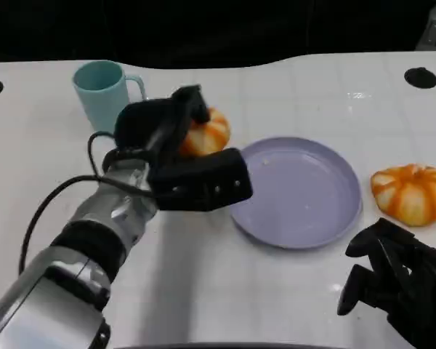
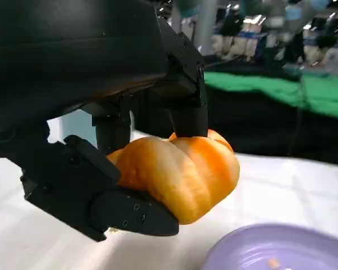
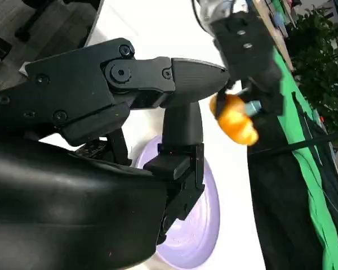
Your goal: Grasp the bread from the table and place it into the plate.
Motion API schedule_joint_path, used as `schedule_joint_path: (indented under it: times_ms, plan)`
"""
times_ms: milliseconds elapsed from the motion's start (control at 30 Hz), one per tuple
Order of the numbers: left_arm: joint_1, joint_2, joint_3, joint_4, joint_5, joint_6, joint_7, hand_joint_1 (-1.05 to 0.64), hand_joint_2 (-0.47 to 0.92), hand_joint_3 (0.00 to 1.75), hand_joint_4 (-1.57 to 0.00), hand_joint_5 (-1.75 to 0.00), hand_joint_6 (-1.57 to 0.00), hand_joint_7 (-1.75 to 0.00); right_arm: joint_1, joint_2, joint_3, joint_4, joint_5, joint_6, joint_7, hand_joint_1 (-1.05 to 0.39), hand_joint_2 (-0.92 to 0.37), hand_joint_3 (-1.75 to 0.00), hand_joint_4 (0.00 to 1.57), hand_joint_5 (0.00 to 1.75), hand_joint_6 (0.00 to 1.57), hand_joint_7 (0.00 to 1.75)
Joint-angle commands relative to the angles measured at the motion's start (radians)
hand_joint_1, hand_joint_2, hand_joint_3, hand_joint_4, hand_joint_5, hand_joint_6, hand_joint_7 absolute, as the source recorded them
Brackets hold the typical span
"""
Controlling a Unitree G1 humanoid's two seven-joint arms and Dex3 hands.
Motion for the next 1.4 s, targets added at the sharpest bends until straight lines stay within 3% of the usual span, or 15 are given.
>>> schedule_joint_path:
  times_ms: [33, 100, 267, 300, 367, 400, 433, 467, 600, 800, 900, 1033, 1333, 1367, 1400]
  plan:
    - [-0.036, -0.009, -0.011, -0.035, 0.007, -0.045, 0.008, -0.17, 0.64, 0.72, -0.9, -1.75, -0.71, -1.49, -0.002, -0.014, -0.001, -0.005, -0.003, 0.003, -0.008, -0.45, -0.92, -0.39, 0.65, 1.75, 0.51, 1.62]
    - [-0.049, -0.032, -0.021, -0.033, 0.007, -0.081, 0.002, -0.16, 0.61, 0.74, -0.91, -1.75, -0.69, -1.44, -0.002, -0.012, 0.0, -0.003, -0.002, -0.001, -0.007, -0.44, -0.92, -0.39, 0.65, 1.75, 0.51, 1.62]
    - [-0.07, -0.093, -0.032, -0.01, -0.001, -0.109, -0.045, -0.2, 0.51, 0.99, -0.98, -1.75, -0.69, -1.71, 0.003, -0.012, 0.006, -0.007, -0.005, -0.005, -0.005, -0.44, -0.92, -0.4, 0.65, 1.75, 0.5, 1.62]
    - [-0.073, -0.105, -0.034, -0.005, -0.001, -0.107, -0.056, -0.2, 0.49, 0.98, -0.98, -1.75, -0.74, -1.43, 0.005, -0.013, 0.008, -0.008, -0.005, -0.006, -0.005, -0.43, -0.92, -0.4, 0.65, 1.75, 0.5, 1.62]
    - [-0.077, -0.121, -0.038, 0.005, 0.001, -0.108, -0.063, -0.2, 0.5, 0.94, -0.97, -1.75, -0.79, -1.16, 0.007, -0.011, 0.01, -0.01, -0.008, -0.008, -0.008, -0.44, -0.92, -0.4, 0.64, 1.75, 0.5, 1.62]
    - [-0.082, -0.134, -0.043, 0.013, 0.005, -0.1, -0.065, -0.2, 0.5, 0.93, -0.97, -1.75, -0.8, -1.1, 0.008, -0.01, 0.011, -0.012, -0.007, -0.007, -0.009, -0.44, -0.92, -0.4, 0.64, 1.75, 0.5, 1.62]
    - [-0.086, -0.145, -0.048, 0.022, 0.009, -0.094, -0.065, -0.2, 0.5, 0.96, -0.96, -1.75, -0.72, -1.37, 0.008, -0.01, 0.012, -0.012, -0.007, -0.008, -0.009, -0.44, -0.92, -0.41, 0.64, 1.75, 0.49, 1.62]
    - [-0.09, -0.154, -0.053, 0.03, 0.012, -0.087, -0.067, -0.19, 0.49, 0.97, -0.96, -1.75, -0.7, -1.41, 0.009, -0.01, 0.012, -0.012, -0.007, -0.008, -0.008, -0.44, -0.92, -0.41, 0.64, 1.75, 0.49, 1.62]
    - [-0.112, -0.191, -0.072, 0.066, 0.023, -0.055, -0.082, -0.19, 0.51, 0.99, -0.94, -1.75, -0.75, -0.93, 0.011, -0.007, 0.014, -0.01, -0.007, -0.014, -0.004, -0.43, -0.92, -0.41, 0.64, 1.75, 0.49, 1.63]
    - [-0.136, -0.227, -0.093, 0.118, 0.028, -0.029, -0.103, -0.2, 0.69, 0.68, -0.89, -1.75, -0.84, -0.63, 0.014, -0.006, 0.022, -0.007, -0.012, -0.029, 0.002, -0.44, -0.92, -0.42, 0.62, 1.75, 0.47, 1.62]
    - [-0.145, -0.238, -0.108, 0.138, 0.035, -0.02, -0.113, -0.19, 0.73, 0.62, -0.87, -1.75, -0.86, -0.62, 0.016, -0.005, 0.023, -0.008, -0.009, -0.03, 0.0, -0.44, -0.92, -0.42, 0.62, 1.75, 0.47, 1.63]
    - [-0.151, -0.253, -0.12, 0.163, 0.041, -0.007, -0.128, -0.22, 0.85, 0.31, -0.85, -1.75, -0.89, -0.66, 0.02, -0.002, 0.027, -0.012, -0.013, -0.03, -0.006, -0.45, -0.92, -0.41, 0.63, 1.75, 0.48, 1.63]
    - [-0.156, -0.265, -0.095, 0.185, 0.0, -0.002, -0.242, -0.27, 0.88, 0.02, -0.73, -1.72, -0.95, -0.39, 0.022, 0.001, 0.027, -0.01, -0.008, -0.035, -0.003, -0.45, -0.92, -0.41, 0.64, 1.75, 0.49, 1.63]
    - [-0.162, -0.263, -0.103, 0.188, 0.004, 0.003, -0.28, -0.36, 0.91, 0.15, -0.55, -1.12, -0.72, -0.21, 0.022, 0.001, 0.026, -0.008, -0.007, -0.037, -0.001, -0.45, -0.92, -0.41, 0.64, 1.75, 0.49, 1.63]
    - [-0.165, -0.261, -0.107, 0.189, 0.006, 0.006, -0.313, -0.4, 0.91, 0.22, -0.55, -0.76, -0.63, -0.12, 0.021, 0.0, 0.026, -0.007, -0.008, -0.038, 0.0, -0.45, -0.92, -0.41, 0.64, 1.75, 0.49, 1.62]
